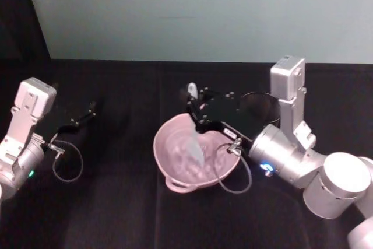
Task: Use the one hand to pick up the spoon and stir the clear water in the bowl.
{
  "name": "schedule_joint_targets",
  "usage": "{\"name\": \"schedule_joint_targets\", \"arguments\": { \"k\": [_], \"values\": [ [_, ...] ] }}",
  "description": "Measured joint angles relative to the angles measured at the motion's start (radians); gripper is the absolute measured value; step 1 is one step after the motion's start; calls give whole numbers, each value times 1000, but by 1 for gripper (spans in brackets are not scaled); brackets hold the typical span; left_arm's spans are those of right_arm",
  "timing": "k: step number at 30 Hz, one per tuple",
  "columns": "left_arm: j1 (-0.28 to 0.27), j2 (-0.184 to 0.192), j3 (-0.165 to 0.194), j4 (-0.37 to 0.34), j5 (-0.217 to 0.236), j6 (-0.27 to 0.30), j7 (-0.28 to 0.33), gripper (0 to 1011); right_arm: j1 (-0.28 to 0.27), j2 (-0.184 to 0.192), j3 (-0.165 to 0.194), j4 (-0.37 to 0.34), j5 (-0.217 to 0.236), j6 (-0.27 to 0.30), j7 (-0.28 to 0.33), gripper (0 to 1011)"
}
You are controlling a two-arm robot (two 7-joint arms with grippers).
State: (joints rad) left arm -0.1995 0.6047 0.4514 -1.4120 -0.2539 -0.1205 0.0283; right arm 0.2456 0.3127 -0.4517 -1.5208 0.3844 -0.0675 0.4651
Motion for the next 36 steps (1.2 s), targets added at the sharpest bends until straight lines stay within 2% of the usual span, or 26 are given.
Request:
{"name": "schedule_joint_targets", "arguments": {
  "k": [11,15,20,26,36],
  "values": [
    [0,0,0,0,0,0,0,1011,50,-44,-29,54,13,-14,23,113],
    [0,0,0,0,0,0,0,1011,85,-69,-30,117,32,-25,34,113],
    [0,0,0,0,0,0,0,1011,128,-83,-27,183,33,-31,32,113],
    [0,0,0,0,0,0,0,1011,143,-71,-6,201,27,-26,11,113],
    [0,0,0,0,0,0,0,1011,97,-14,45,133,20,-5,-24,113]
  ]
}}
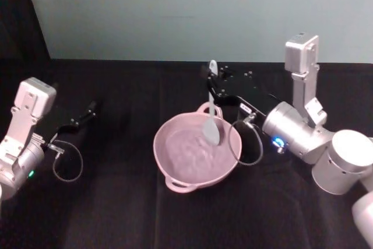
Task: Use the one hand to pick up the spoon and stir the clear water in the bowl.
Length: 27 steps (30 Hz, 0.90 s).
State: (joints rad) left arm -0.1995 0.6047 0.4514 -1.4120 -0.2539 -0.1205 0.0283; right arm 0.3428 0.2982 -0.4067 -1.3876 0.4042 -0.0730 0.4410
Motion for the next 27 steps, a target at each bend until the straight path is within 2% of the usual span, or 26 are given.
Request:
{"name": "schedule_joint_targets", "arguments": {
  "k": [8,15,21,27],
  "values": [
    [0,0,0,0,0,0,0,1011,-42,26,8,-59,-3,15,-4,113],
    [0,0,0,0,0,0,0,1011,-65,28,-18,-102,-5,29,12,113],
    [0,0,0,0,0,0,0,1011,-67,8,-53,-111,-2,30,33,113],
    [0,0,0,0,0,0,0,1011,-45,-20,-75,-86,2,16,40,113]
  ]
}}
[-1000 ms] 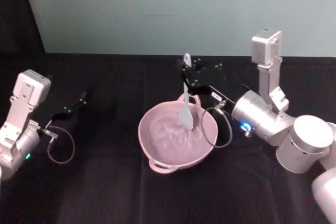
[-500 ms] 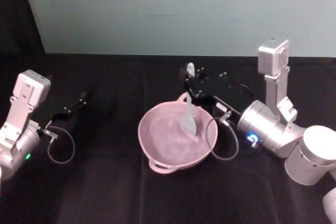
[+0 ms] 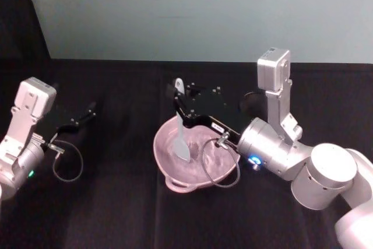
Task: Use the one hand to pick up the spoon and stir the clear water in the bowl.
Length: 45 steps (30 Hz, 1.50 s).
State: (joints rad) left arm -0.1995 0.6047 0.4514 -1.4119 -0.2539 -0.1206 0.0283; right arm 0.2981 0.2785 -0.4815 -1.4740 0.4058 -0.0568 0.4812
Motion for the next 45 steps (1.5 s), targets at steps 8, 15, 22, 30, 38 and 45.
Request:
{"name": "schedule_joint_targets", "arguments": {
  "k": [8,15,22,30,38,45],
  "values": [
    [0,0,0,0,0,0,0,1011,13,-9,-8,10,3,-8,1,113],
    [0,0,0,0,0,0,0,1011,16,13,8,-51,1,-4,-9,114],
    [0,0,0,0,0,0,0,1011,31,58,50,-142,1,15,-27,113],
    [0,0,0,0,0,0,0,1011,44,102,94,-205,4,42,-48,113],
    [0,0,0,0,0,0,0,1011,42,147,139,-236,-4,68,-77,114],
    [0,0,0,0,0,0,0,1011,22,167,169,-237,-30,80,-111,113]
  ]
}}
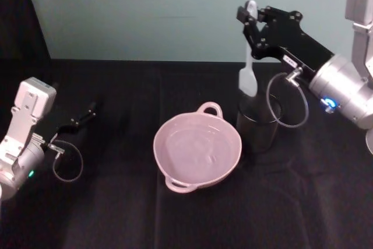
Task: Use the one hand to pick up the spoon and stir the clear water in the bowl.
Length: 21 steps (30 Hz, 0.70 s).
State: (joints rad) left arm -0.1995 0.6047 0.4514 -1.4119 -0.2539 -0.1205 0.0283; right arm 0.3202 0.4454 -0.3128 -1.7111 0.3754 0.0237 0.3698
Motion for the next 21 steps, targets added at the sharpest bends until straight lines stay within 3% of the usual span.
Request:
{"name": "schedule_joint_targets", "arguments": {
  "k": [7,11,21],
  "values": [
    [0,0,0,0,0,0,0,1011,-7,-6,14,53,-15,10,-11,113],
    [0,0,0,0,0,0,0,1011,-7,-27,20,113,-7,3,-7,113],
    [0,0,0,0,0,0,0,1011,-16,-83,48,259,95,-28,35,113]
  ]
}}
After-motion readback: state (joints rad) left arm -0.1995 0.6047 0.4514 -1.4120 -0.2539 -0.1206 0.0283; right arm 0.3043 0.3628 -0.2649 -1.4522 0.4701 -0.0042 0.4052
